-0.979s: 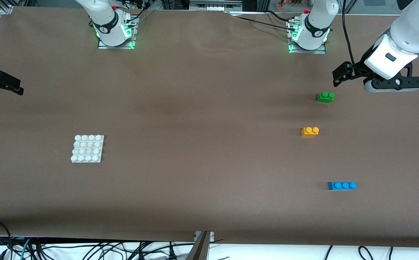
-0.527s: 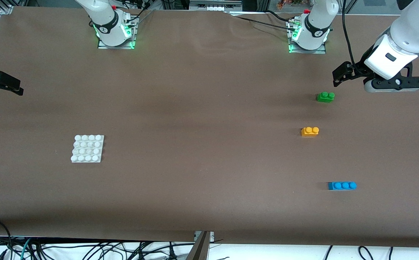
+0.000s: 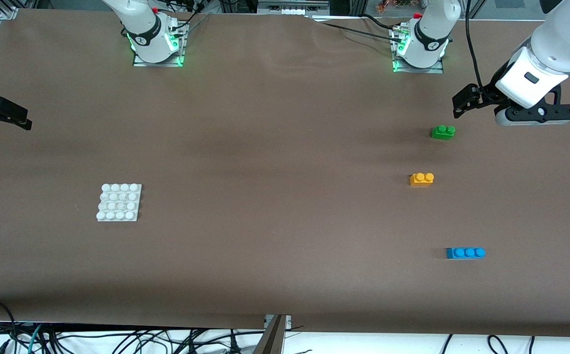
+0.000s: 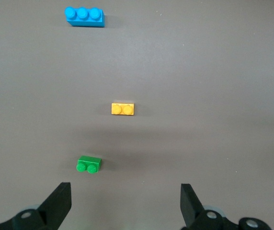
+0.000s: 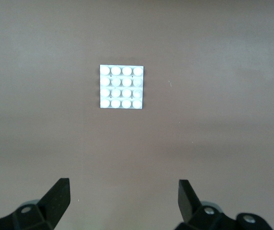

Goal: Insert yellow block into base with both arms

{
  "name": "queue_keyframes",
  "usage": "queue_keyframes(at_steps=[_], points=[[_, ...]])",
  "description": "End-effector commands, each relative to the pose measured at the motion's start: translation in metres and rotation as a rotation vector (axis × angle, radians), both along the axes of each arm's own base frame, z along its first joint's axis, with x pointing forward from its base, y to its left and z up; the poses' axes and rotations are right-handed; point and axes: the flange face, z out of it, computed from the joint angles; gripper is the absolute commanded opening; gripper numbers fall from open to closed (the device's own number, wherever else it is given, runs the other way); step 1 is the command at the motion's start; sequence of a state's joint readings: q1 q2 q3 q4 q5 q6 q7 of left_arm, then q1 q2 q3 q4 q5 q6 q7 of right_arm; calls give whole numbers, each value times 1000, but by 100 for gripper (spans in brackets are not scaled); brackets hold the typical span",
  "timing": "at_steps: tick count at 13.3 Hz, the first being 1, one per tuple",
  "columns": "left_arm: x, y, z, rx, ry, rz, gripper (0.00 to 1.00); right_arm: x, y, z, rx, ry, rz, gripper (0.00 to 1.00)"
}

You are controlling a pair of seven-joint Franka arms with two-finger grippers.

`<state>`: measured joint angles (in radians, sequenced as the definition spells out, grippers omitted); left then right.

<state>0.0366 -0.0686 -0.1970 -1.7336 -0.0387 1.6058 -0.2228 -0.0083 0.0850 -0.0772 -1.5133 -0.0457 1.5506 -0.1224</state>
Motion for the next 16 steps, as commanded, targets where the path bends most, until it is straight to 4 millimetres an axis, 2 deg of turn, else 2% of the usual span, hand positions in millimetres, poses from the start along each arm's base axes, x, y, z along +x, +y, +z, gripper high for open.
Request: queue_keyframes(at_steps=[1, 8, 13, 16], points=[[2, 0, 6, 23, 0, -15, 100, 0, -1, 5, 17, -11, 3, 100], [2, 0, 5, 23, 1, -16, 100, 1, 0, 5, 17, -11, 4, 100], [2, 0, 5, 23, 1, -18, 100, 7, -1, -11, 9, 21, 6, 100], [2, 0, 5, 23, 0, -16, 100, 17, -1, -35, 8, 59, 6, 100]])
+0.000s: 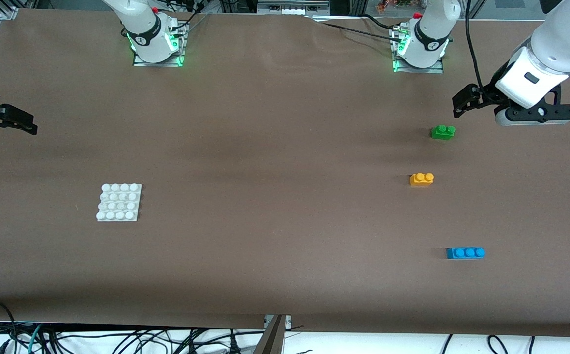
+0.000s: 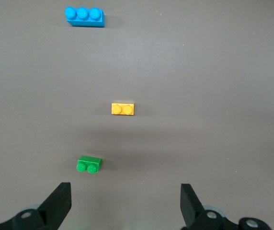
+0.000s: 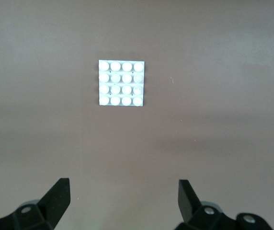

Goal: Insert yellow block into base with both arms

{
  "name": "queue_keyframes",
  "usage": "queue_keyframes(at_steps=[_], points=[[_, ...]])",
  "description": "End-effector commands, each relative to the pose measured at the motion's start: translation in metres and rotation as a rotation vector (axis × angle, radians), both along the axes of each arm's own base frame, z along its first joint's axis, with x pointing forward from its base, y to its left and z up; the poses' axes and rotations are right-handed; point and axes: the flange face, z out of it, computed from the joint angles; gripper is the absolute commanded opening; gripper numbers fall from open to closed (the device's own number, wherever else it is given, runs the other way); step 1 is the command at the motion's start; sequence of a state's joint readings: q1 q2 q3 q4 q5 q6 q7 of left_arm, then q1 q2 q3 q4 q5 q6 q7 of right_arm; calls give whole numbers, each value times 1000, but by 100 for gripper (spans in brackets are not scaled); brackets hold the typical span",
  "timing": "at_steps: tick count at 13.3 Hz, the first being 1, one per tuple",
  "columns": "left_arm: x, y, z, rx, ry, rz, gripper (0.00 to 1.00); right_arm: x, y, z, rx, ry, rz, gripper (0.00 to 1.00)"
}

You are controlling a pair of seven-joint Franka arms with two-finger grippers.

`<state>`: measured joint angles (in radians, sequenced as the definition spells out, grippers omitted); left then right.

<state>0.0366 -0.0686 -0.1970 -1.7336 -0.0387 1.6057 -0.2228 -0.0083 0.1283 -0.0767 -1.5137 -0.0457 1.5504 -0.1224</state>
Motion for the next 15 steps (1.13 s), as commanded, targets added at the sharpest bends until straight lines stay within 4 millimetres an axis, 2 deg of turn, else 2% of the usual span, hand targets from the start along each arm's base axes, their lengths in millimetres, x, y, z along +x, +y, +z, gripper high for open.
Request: queue_keyframes(at_steps=[1, 4, 9, 15], points=[[2, 0, 5, 22, 0, -18, 100, 9, -3, -15, 9, 22, 2, 100], [2, 0, 5, 22, 0, -18, 100, 21, -2, -37, 6, 36, 5, 100], [2, 0, 5, 22, 0, -18, 100, 51, -2, -105, 0, 60, 4, 100], [2, 1, 5, 22, 0, -16, 100, 89, 1, -218, 2, 59, 6, 100]])
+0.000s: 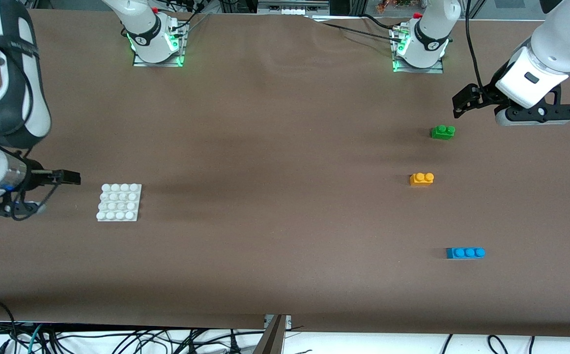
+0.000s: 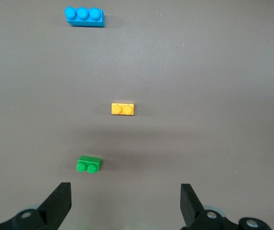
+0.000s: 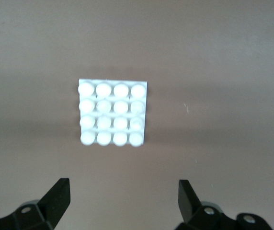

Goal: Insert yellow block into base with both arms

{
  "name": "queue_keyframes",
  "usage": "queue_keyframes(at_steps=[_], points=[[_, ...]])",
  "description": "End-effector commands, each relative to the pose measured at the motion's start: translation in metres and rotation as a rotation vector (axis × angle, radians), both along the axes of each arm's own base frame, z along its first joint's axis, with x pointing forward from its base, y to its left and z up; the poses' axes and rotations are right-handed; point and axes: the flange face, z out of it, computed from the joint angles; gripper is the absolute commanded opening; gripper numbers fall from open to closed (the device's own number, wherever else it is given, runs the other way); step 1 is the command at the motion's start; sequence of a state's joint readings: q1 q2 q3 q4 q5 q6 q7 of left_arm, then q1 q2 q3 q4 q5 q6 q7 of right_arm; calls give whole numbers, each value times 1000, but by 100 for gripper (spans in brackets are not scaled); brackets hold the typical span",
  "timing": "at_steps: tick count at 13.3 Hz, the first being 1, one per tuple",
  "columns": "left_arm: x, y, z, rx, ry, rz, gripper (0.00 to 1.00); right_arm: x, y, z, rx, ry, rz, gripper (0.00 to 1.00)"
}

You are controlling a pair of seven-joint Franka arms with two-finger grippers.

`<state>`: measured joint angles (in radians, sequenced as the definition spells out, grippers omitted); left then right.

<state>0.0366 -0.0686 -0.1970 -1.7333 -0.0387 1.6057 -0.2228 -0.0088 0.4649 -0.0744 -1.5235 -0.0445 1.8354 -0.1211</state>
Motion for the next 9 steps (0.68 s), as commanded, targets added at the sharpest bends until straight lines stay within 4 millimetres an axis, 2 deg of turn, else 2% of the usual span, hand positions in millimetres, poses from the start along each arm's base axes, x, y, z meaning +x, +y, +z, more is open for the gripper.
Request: queue_keyframes(at_steps=[1, 5, 7, 9], points=[[2, 1, 5, 22, 0, -16, 100, 11, 2, -39, 16, 0, -15, 100], [2, 1, 5, 22, 0, -16, 100, 13, 2, -101, 16, 2, -50, 100], [2, 1, 5, 22, 0, -16, 100, 9, 12, -120, 12, 14, -47, 100], [2, 1, 5, 22, 0, -16, 100, 1, 12, -138, 12, 17, -51, 100]])
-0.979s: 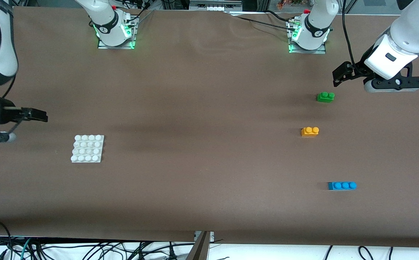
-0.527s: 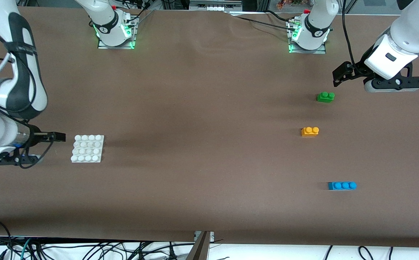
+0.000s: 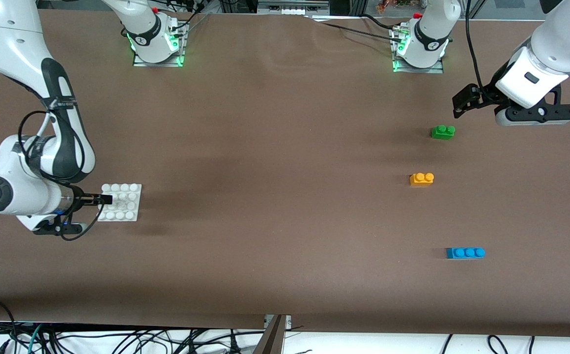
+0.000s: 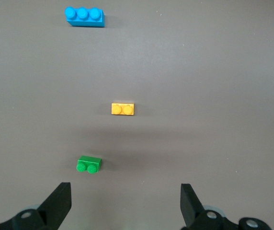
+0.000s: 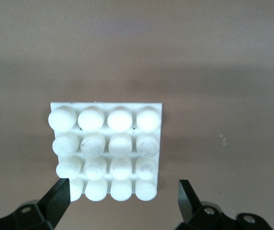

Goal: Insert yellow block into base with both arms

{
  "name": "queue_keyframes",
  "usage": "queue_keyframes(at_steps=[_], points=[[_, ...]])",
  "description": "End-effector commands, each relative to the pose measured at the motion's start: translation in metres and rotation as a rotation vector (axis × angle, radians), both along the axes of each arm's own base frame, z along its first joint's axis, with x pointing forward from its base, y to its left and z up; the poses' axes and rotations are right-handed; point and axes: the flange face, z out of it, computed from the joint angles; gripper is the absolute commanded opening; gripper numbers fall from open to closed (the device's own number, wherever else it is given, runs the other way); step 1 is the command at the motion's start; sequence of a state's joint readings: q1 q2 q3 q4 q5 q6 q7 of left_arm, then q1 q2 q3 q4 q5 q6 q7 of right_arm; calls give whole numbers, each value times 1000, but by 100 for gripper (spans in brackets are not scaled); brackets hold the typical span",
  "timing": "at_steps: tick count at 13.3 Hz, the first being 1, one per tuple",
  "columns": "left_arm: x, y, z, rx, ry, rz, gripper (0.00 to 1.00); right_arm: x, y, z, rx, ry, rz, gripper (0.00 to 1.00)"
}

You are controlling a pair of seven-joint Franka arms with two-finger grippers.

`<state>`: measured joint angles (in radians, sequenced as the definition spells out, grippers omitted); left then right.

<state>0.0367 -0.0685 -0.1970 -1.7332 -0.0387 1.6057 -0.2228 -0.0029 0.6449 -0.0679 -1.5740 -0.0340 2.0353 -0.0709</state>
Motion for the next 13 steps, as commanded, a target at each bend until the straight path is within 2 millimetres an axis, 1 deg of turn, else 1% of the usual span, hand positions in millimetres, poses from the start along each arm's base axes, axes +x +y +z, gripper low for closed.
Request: queue_keyframes(at_steps=[1, 3, 4, 6, 9, 13], points=[[2, 1, 6, 22, -1, -18, 100, -14, 4, -19, 13, -14, -21, 100], [2, 1, 5, 22, 0, -16, 100, -23, 4, -39, 13, -26, -20, 100], [2, 1, 5, 22, 0, -16, 100, -25, 4, -45, 13, -35, -19, 100], [2, 1, 5, 22, 0, -16, 100, -27, 4, -53, 12, -34, -18, 100], [2, 1, 5, 22, 0, -16, 100, -25, 4, -56, 6, -49, -50, 100], [2, 1, 5, 22, 0, -16, 100, -25, 4, -74, 6, -62, -50, 100]])
